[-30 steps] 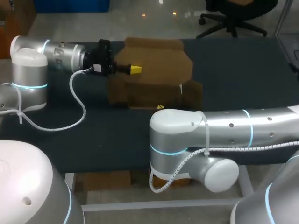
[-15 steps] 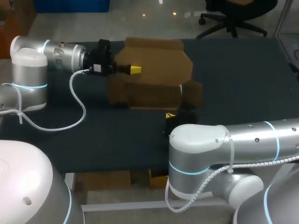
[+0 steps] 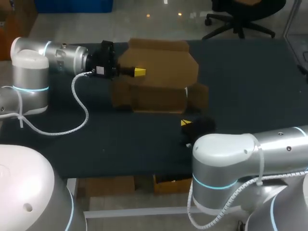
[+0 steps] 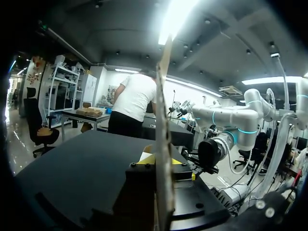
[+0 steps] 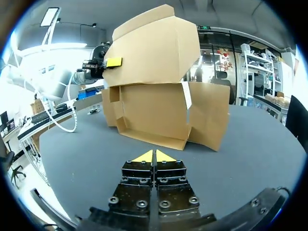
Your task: Assemble the packaging by folding the flat box into shape, placing the metal phone stand inside, and closing the box properly
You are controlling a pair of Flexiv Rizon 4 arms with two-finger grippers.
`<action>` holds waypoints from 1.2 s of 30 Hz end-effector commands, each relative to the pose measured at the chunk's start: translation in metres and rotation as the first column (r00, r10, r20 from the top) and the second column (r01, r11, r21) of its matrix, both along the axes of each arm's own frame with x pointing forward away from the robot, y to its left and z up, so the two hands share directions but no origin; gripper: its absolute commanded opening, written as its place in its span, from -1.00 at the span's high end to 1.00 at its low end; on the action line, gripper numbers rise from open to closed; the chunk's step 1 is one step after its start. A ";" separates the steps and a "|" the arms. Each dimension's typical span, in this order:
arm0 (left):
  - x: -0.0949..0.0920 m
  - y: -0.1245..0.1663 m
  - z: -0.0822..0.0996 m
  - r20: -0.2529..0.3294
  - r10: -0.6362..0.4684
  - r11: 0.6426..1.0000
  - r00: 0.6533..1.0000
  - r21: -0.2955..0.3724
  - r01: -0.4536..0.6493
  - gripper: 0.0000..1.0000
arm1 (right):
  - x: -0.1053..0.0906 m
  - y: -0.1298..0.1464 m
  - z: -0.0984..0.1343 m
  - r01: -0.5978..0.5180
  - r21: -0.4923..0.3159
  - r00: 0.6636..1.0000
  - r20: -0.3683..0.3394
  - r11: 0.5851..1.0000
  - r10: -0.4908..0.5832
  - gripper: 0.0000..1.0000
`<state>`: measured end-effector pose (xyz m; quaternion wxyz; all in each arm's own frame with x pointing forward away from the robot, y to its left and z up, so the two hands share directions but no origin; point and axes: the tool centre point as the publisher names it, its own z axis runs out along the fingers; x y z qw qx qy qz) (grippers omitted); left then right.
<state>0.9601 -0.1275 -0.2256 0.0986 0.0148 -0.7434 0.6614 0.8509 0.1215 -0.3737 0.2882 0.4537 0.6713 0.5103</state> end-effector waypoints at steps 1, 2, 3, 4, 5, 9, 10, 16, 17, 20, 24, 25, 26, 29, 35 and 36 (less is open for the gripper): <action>0.000 0.001 -0.004 0.000 -0.001 1.000 1.000 0.002 0.001 1.00 | -0.007 -0.015 0.010 -0.077 0.002 0.997 -0.015 0.997 0.077 1.00; 0.000 0.001 -0.004 0.000 -0.001 1.000 1.000 0.002 0.001 1.00 | -0.007 -0.017 0.010 -0.086 -0.007 0.996 -0.017 0.996 0.086 1.00; 0.000 0.001 -0.004 0.000 -0.001 1.000 1.000 0.002 0.001 1.00 | -0.008 -0.019 0.010 -0.098 -0.007 0.995 -0.011 0.995 0.098 1.00; 0.000 0.001 -0.004 0.000 -0.001 1.000 1.000 0.002 0.001 1.00 | -0.008 -0.022 0.010 -0.099 -0.007 0.995 -0.011 0.995 0.099 1.00; 0.000 0.001 -0.004 0.000 -0.001 1.000 1.000 0.002 0.001 1.00 | -0.008 -0.024 0.010 -0.101 -0.011 0.995 -0.011 0.995 0.101 1.00; 0.000 0.001 -0.004 0.000 -0.001 1.000 1.000 0.002 0.001 1.00 | -0.008 -0.034 0.012 -0.128 -0.012 0.992 0.001 0.992 0.128 1.00; 0.000 0.001 -0.004 0.000 -0.001 1.000 1.000 0.002 0.001 1.00 | -0.007 -0.037 0.013 -0.130 -0.010 0.991 0.002 0.991 0.130 1.00; 0.000 0.001 -0.004 0.000 -0.001 1.000 1.000 0.002 0.001 1.00 | -0.006 -0.050 0.016 -0.162 -0.013 0.987 0.010 0.987 0.163 1.00; 0.000 0.001 -0.004 0.000 -0.001 1.000 1.000 0.002 0.001 1.00 | -0.006 -0.053 0.016 -0.164 -0.017 0.986 0.010 0.986 0.164 1.00; 0.000 0.001 -0.004 0.000 -0.001 1.000 1.000 0.002 0.001 1.00 | -0.004 -0.059 0.017 -0.169 -0.021 0.985 0.010 0.985 0.170 1.00; 0.000 0.001 -0.004 0.000 -0.001 1.000 1.000 0.002 0.001 1.00 | -0.003 -0.066 0.018 -0.184 -0.032 0.983 0.009 0.982 0.185 0.74; 0.000 0.001 -0.004 0.000 -0.001 1.000 1.000 0.002 0.001 1.00 | -0.002 -0.069 0.018 -0.185 -0.033 0.983 0.009 0.982 0.185 0.69; 0.000 0.001 -0.004 0.000 -0.001 1.000 1.000 0.002 0.001 1.00 | -0.001 -0.071 0.019 -0.191 -0.033 0.982 0.009 0.981 0.191 0.68; 0.000 0.001 -0.004 0.000 -0.001 1.000 1.000 0.002 0.001 1.00 | 0.002 -0.075 0.019 -0.202 -0.045 0.979 0.005 0.978 0.202 0.57; 0.000 0.001 -0.004 0.000 -0.001 1.000 1.000 0.002 0.001 1.00 | 0.008 -0.084 0.023 -0.222 -0.058 0.975 0.011 0.973 0.223 0.31; 0.000 0.001 -0.004 0.000 -0.001 1.000 1.000 0.002 0.001 1.00 | 0.009 -0.085 0.023 -0.225 -0.062 0.974 0.011 0.972 0.226 0.29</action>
